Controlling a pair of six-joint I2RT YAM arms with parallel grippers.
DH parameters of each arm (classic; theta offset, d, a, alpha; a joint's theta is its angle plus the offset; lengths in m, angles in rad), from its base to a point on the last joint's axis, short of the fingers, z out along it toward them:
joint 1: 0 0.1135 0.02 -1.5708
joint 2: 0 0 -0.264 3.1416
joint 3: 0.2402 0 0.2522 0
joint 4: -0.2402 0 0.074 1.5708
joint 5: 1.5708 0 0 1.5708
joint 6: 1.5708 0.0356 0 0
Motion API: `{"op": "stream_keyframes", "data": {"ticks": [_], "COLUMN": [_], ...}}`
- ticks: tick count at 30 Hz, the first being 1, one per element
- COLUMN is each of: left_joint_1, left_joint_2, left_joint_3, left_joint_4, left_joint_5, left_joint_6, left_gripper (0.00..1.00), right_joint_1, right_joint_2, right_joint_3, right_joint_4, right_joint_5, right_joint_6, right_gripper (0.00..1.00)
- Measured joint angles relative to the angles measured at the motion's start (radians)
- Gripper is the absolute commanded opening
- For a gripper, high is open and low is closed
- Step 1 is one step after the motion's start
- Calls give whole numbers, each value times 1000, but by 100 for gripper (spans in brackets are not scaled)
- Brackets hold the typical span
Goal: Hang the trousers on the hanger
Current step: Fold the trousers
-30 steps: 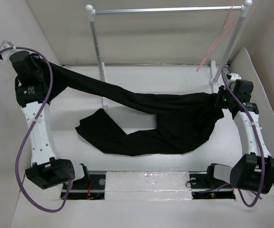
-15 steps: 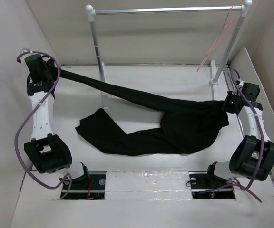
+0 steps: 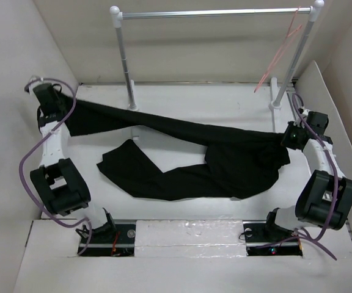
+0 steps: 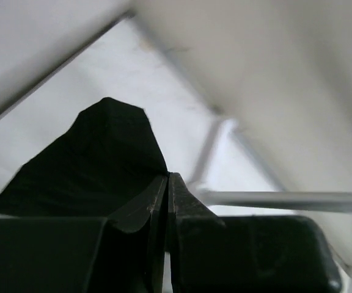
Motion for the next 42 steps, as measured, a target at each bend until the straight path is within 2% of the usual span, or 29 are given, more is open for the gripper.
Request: {"op": "stream_keyframes", "data": {"ticks": [5, 9, 13, 19, 23, 26, 33, 37, 42], "left_joint_1": [130, 134, 111, 38, 15, 23, 135, 181, 184], "left_joint_2": [68, 95, 103, 130, 89, 60, 56, 160, 236], "left_joint_3": [-250, -311, -190, 208, 248, 179, -175, -229, -230], "left_joint_4": [63, 60, 26, 16, 99, 128, 147, 129, 106], "left_joint_5": [41, 63, 117, 160, 210, 214, 201, 194, 188], "left_joint_6": [-18, -34, -68, -107, -143, -140, -108, -86, -60], "left_gripper": [0, 0, 0, 0, 0, 0, 0, 0, 0], "right_joint_1": [19, 24, 26, 31, 34, 34, 47, 53, 54], "right_joint_2": [6, 6, 9, 29, 30, 26, -3, 26, 73], "right_joint_3": [-88, -124, -116, -7, 53, 51, -85, -106, -80], "right_joint_4": [22, 26, 24, 16, 27, 27, 50, 47, 46], "right_joint_5": [-4, -5, -8, -18, -19, -22, -26, -26, -21], "right_joint_6": [-3, -5, -3, 13, 16, 15, 10, 0, -5], "right_gripper": [0, 0, 0, 0, 0, 0, 0, 0, 0]}}
